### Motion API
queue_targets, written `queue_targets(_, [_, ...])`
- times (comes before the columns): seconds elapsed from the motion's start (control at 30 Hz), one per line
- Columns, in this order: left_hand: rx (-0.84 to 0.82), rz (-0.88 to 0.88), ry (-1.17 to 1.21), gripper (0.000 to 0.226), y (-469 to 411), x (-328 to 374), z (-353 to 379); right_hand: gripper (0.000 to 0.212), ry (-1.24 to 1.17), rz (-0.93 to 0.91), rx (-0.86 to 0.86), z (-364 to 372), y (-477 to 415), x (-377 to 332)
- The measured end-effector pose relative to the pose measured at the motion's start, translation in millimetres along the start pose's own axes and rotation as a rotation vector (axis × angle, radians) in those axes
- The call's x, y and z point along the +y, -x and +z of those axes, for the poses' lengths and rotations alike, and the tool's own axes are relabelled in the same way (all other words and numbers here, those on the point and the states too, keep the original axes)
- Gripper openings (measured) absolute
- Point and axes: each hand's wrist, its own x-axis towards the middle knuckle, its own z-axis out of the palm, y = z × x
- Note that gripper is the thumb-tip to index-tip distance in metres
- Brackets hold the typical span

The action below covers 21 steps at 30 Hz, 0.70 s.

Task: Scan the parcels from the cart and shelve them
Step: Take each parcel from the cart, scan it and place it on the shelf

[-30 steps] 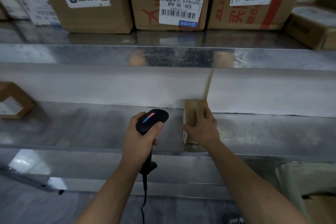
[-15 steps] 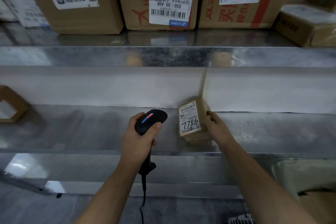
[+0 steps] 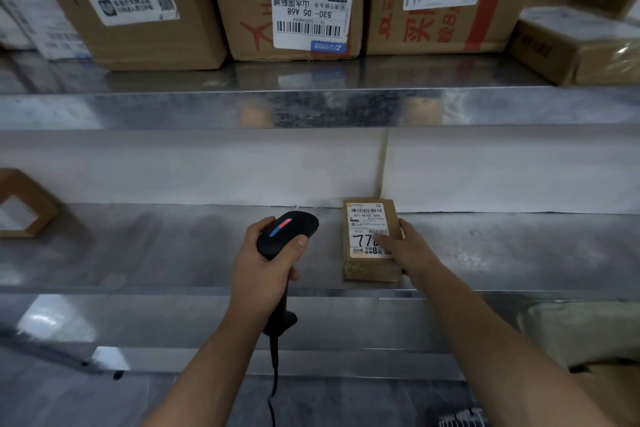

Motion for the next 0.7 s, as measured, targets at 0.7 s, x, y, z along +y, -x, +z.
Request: queue_targets(0.7, [0.005,0.014,0.006,0.042,10.9,5.0,4.5,0.084,-0.117,-0.214,0.03,15.3,17.3,9.1])
